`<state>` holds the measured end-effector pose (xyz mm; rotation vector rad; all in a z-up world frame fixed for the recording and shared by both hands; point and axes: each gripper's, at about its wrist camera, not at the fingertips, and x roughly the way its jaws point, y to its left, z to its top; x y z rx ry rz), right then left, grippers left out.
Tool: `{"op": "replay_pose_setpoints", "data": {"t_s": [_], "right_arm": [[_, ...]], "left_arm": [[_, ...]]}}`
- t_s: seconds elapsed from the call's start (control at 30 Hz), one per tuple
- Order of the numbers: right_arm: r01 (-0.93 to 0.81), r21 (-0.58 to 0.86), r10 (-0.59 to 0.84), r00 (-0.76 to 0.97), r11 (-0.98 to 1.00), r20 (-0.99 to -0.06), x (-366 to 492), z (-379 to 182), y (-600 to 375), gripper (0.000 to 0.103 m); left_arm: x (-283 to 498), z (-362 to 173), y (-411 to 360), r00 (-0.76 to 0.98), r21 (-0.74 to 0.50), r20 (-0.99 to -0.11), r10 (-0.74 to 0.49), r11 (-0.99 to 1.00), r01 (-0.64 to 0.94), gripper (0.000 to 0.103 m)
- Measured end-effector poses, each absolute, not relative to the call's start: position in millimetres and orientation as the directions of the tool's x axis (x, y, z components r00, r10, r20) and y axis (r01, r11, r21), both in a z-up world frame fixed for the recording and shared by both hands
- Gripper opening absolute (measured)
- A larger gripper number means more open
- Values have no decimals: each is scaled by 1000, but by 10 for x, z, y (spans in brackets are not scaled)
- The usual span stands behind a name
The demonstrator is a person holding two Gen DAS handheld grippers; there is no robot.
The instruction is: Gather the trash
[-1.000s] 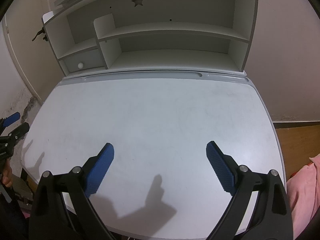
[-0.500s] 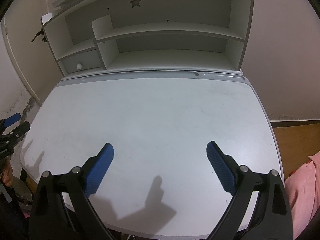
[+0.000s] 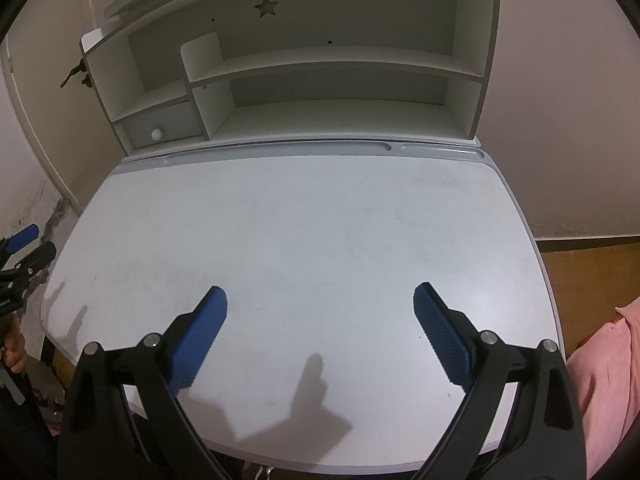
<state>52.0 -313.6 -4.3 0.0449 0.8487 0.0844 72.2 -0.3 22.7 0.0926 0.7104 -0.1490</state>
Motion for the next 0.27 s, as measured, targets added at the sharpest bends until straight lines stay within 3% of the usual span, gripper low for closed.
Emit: {"op": "replay_pose_setpoints", "data": {"t_s": [0.27], "right_arm": [[-56,71,91,657,996,-749,501,-54,-3146,91]], "left_arm": [[778,213,20,733,23,-673,-104,987,161,96]]}}
